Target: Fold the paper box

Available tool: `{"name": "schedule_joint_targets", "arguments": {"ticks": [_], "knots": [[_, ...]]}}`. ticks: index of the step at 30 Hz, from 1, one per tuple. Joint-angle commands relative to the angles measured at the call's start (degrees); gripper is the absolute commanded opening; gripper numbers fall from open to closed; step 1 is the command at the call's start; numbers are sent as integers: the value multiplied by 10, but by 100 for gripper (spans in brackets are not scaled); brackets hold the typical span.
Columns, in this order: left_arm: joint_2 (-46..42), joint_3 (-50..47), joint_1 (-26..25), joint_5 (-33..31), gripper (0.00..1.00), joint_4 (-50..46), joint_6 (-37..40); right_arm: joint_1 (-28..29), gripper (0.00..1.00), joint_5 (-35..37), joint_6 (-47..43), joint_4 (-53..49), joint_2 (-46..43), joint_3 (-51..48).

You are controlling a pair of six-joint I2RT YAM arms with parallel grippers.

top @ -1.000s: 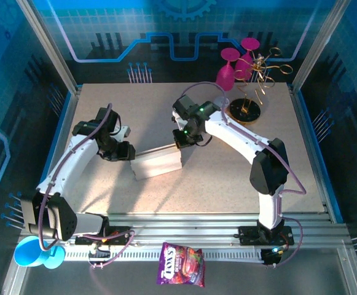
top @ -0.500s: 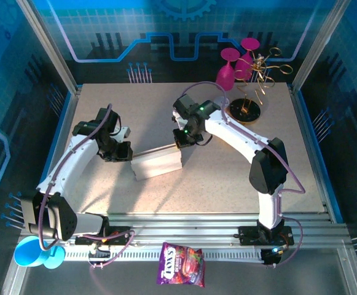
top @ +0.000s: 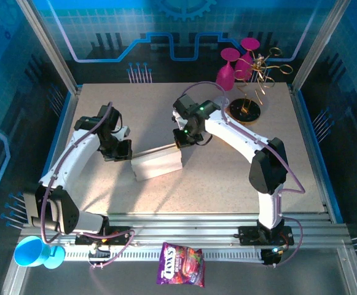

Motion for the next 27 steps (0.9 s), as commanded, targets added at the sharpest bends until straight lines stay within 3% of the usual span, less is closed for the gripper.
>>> {"name": "schedule_joint_targets", "arguments": {"ticks": [1, 27], "knots": [[12, 26, -3, 20, 8, -25, -19, -2, 0, -11, -5, -20, 14, 16], [43, 61, -4, 41, 2, -47, -60, -4, 0, -5, 1, -24, 17, 34]]}}
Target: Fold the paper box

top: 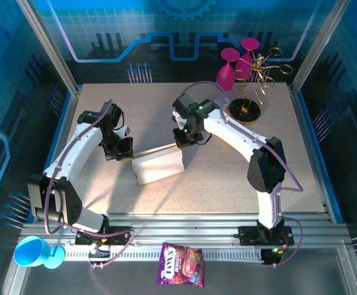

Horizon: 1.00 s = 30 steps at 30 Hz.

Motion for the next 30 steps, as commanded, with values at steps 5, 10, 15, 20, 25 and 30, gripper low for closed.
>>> {"name": "schedule_joint_targets", "arguments": {"ticks": [5, 10, 15, 20, 25, 30], "knots": [[5, 32, -4, 23, 2, -9, -18, -4, 0, -2, 5, -6, -3, 16], [8, 31, -3, 34, 2, -8, -24, -6, 0, 1, 8, -3, -7, 11], [13, 39, -3, 39, 2, -14, -28, -7, 0, 0, 11, 2, -10, 5], [24, 49, -3, 44, 2, -27, -25, -9, 0, 3, 12, 4, -13, 1], [36, 64, -3, 55, 2, -43, -25, -10, 0, 2, 13, 7, -17, -5], [38, 62, -2, 60, 2, -42, -25, -11, 0, 2, 15, 11, -16, -10]]}}
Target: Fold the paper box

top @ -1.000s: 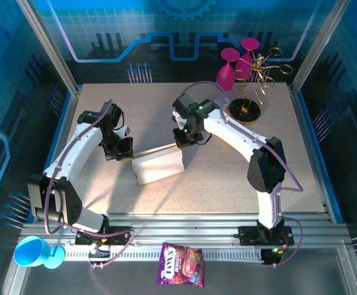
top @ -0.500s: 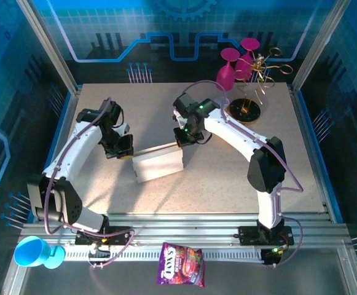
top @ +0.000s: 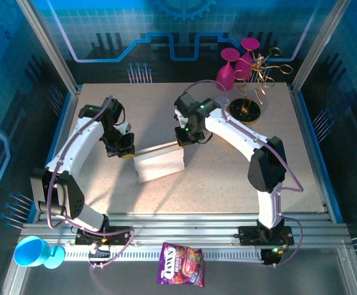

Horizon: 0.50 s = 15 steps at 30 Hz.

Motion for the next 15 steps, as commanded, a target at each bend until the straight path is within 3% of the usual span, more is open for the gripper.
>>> {"name": "schedule_joint_targets", "arguments": {"ticks": [1, 8, 15], "knots": [[3, 9, -3, 36, 2, -8, -12, -2, 0, -11, 8, 5, -15, -9], [-19, -29, -3, 29, 1, 24, -14, -2, 0, -12, 13, 14, -22, -21], [-84, -109, -6, 30, 0, 117, -34, -2, 0, -12, 21, 37, -37, -45]]}}
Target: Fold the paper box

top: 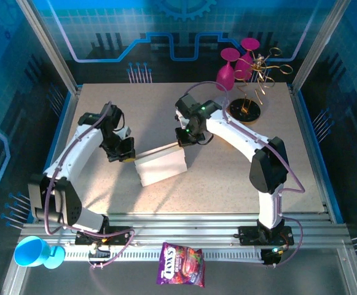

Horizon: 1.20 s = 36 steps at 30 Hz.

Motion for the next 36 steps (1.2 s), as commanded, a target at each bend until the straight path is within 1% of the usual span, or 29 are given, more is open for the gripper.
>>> {"name": "schedule_joint_targets", "arguments": {"ticks": [1, 5, 9, 16, 20, 24, 29, 33, 36], "knots": [[-47, -39, -6, 21, 0, 63, -21, 0, 0, -10, 12, 17, -26, -21], [-89, -88, -16, 20, 0, 117, -39, 2, 0, -9, 15, 55, -49, -56], [-116, -118, -39, 4, 0, 151, -39, 3, 0, -3, 16, 85, -71, -89], [-136, -150, -57, -18, 0, 165, -35, 3, 0, -5, 12, 119, -90, -128], [-143, -139, -58, -28, 0, 144, -34, 1, 0, -5, 15, 119, -94, -130], [-147, -136, -58, -28, 0, 127, -25, 0, 0, -5, 15, 121, -97, -129], [-158, -166, -66, -18, 0, 152, -37, 0, 0, -14, 18, 140, -102, -145], [-167, -175, -82, -39, 0, 171, -38, 0, 0, -19, 19, 146, -108, -153], [-179, -185, -103, -70, 0, 185, -39, -1, 0, -18, 19, 146, -112, -155]]}}
